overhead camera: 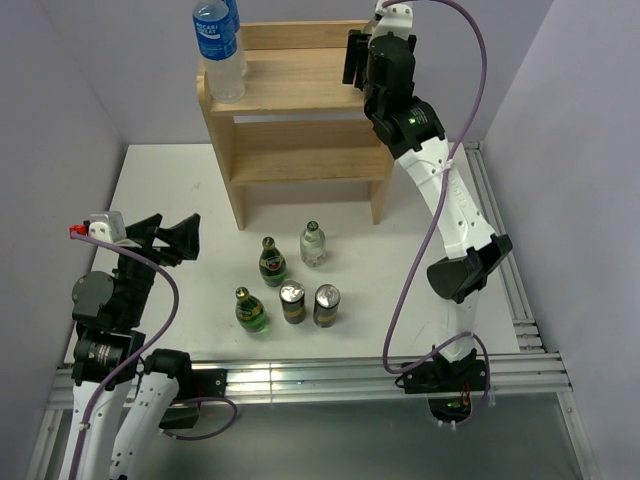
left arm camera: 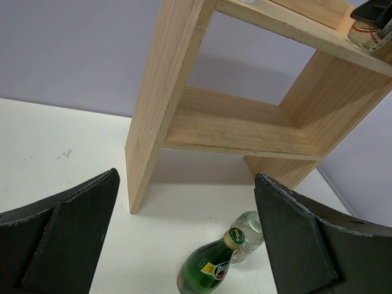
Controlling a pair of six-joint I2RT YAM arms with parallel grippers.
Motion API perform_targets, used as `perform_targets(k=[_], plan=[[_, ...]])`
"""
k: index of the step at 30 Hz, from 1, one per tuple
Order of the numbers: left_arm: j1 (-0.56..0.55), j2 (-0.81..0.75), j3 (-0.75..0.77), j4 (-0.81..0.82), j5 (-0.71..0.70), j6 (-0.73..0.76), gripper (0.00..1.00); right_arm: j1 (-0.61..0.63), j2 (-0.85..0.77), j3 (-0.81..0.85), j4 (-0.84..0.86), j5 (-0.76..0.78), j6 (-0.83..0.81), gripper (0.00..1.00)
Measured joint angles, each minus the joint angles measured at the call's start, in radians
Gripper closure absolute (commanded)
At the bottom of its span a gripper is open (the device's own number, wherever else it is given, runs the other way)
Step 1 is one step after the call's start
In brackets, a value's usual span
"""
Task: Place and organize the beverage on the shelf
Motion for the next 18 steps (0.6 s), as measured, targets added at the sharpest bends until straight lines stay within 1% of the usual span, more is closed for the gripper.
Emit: perform_targets(k=[3,4,5,7,8,10,11,13,14,18], plan=[[0.0,0.0,0.0,0.0,0.0,0.0,0.01,-0.003,0.0,-0.013,0.019,-0.002,0.01,1.0],[0.0,0.0,0.0,0.0,0.0,0.0,0.01,-0.004,0.0,-0.013,0.021,-0.002,0.011,0.95],[0.0,0.0,0.0,0.0,0.0,0.0,0.01,-0.004,0.0,-0.014,0.022,-0.003,0.014,0.84],[0.0,0.0,0.0,0.0,0.0,0.0,0.01,-0.004,0.0,-0.015,0.022,-0.002,0.02,0.71],[0.0,0.0,0.0,0.0,0.0,0.0,0.01,-0.005,0.0,-0.016,0.024,-0.002,0.023,0.57],[0.0,0.0,0.0,0.0,0.0,0.0,0.01,-0.005,0.0,-0.021,0.032,-0.002,0.027,0.45],[0.0,0.0,0.0,0.0,0.0,0.0,0.01,-0.006,0.0,-0.026,0.038,-0.002,0.029,0.33],[0.0,0.0,0.0,0.0,0.0,0.0,0.01,-0.006,0.0,-0.035,0.053,-0.001,0.032,0.25],[0.0,0.0,0.0,0.0,0.0,0.0,0.01,-0.007,-0.001,-0.039,0.059,0.0,0.033,0.18],[0.0,0.0,0.0,0.0,0.0,0.003,0.01,-0.003,-0.002,-0.053,0.08,-0.012,0.05,0.1]])
